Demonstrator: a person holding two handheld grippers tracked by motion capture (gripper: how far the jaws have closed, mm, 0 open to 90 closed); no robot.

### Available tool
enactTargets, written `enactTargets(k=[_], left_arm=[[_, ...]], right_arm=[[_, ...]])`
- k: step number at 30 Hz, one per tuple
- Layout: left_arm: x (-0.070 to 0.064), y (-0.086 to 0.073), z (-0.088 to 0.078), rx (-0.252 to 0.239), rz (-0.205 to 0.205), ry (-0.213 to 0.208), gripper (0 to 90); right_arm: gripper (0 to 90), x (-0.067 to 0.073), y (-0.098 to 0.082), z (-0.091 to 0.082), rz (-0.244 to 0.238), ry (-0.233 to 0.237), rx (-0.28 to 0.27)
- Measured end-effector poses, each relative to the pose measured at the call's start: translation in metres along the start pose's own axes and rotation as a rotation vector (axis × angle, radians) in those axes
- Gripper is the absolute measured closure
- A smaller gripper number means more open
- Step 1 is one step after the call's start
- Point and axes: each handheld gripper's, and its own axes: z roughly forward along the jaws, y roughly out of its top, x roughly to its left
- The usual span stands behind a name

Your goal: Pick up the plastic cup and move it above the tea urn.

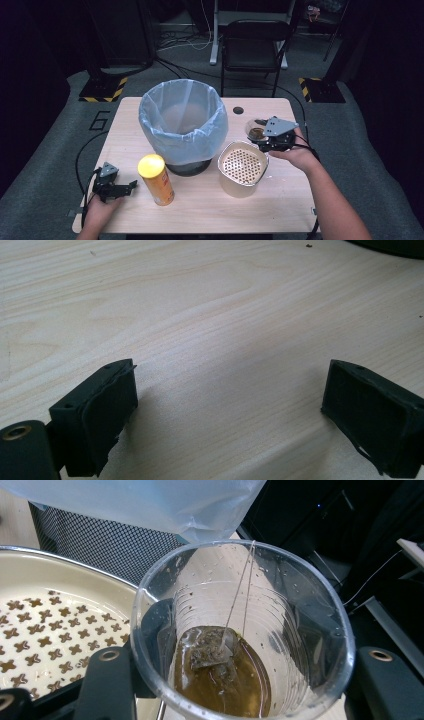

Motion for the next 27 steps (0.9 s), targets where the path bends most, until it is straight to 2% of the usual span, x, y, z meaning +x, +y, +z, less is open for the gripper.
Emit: enactTargets(k=[2,3,4,5,6,7,9,10,11,12,15,16,17,19,20,21,22,23,24,25,26,27], left_arm=[[0.0,0.0,0.0,0.0,0.0,0.0,7.2],[0.0,0.0,0.0,-0.001,0.0,0.0,7.2],[0.0,0.0,0.0,0.0,-0.001,0.0,7.2],[0.0,0.0,0.0,0.0,0.0,0.0,7.2],[0.0,0.0,0.0,0.0,0.0,0.0,7.2],[0.0,0.0,0.0,0.0,0.0,0.0,7.2],[0.0,0.0,0.0,0.0,0.0,0.0,7.2],[0.0,0.0,0.0,0.0,0.0,0.0,7.2],[0.0,0.0,0.0,0.0,0.0,0.0,7.2],[0.0,0.0,0.0,0.0,0.0,0.0,7.2],[0.0,0.0,0.0,0.0,-0.001,0.0,7.2],[0.0,0.0,0.0,0.0,0.0,0.0,7.2],[0.0,0.0,0.0,0.0,0.0,0.0,7.2],[0.0,0.0,0.0,0.0,0.0,0.0,7.2],[0.0,0.0,0.0,0.0,0.0,0.0,7.2],[0.0,0.0,0.0,0.0,0.0,0.0,7.2],[0.0,0.0,0.0,0.0,0.0,0.0,7.2],[0.0,0.0,0.0,0.0,0.0,0.0,7.2],[0.0,0.0,0.0,0.0,0.0,0.0,7.2],[0.0,0.0,0.0,0.0,0.0,0.0,7.2],[0.0,0.0,0.0,0.0,0.0,0.0,7.2],[0.0,0.0,0.0,0.0,-0.001,0.0,7.2]], right_arm=[[38.5,0.001,0.001,0.0,-0.024,-0.014,0.002],[38.7,0.005,0.004,-0.002,-0.063,-0.035,0.004],[38.7,0.005,0.004,-0.002,-0.063,-0.035,0.004],[38.7,0.01,0.006,-0.004,-0.112,-0.06,0.014],[38.7,0.01,0.006,-0.004,-0.112,-0.06,0.014],[38.8,0.017,0.009,-0.005,-0.172,-0.089,0.026],[39.0,0.026,0.011,-0.005,-0.264,-0.116,0.06],[39.1,0.032,0.011,-0.005,-0.305,-0.144,0.077],[39.1,0.032,0.011,-0.005,-0.305,-0.144,0.077],[39.5,0.038,0.011,-0.004,-0.355,-0.158,0.094],[39.9,0.046,0.01,-0.002,-0.441,-0.204,0.119],[39.9,0.046,0.01,-0.002,-0.441,-0.204,0.119],[40.2,0.053,0.009,0.001,-0.528,-0.238,0.151],[40.7,0.06,0.009,0.004,-0.615,-0.269,0.186],[40.7,0.06,0.009,0.004,-0.615,-0.269,0.186],[41.1,0.069,0.007,0.008,-0.725,-0.298,0.228],[41.1,0.069,0.007,0.008,-0.725,-0.298,0.228],[41.5,0.078,0.006,0.012,-0.835,-0.326,0.262],[41.5,0.081,0.005,0.013,-0.858,-0.33,0.271],[41.5,0.081,0.005,0.013,-0.858,-0.33,0.271],[41.5,0.088,0.005,0.016,-0.948,-0.34,0.295],[41.5,0.089,0.005,0.017,-0.984,-0.338,0.305]])
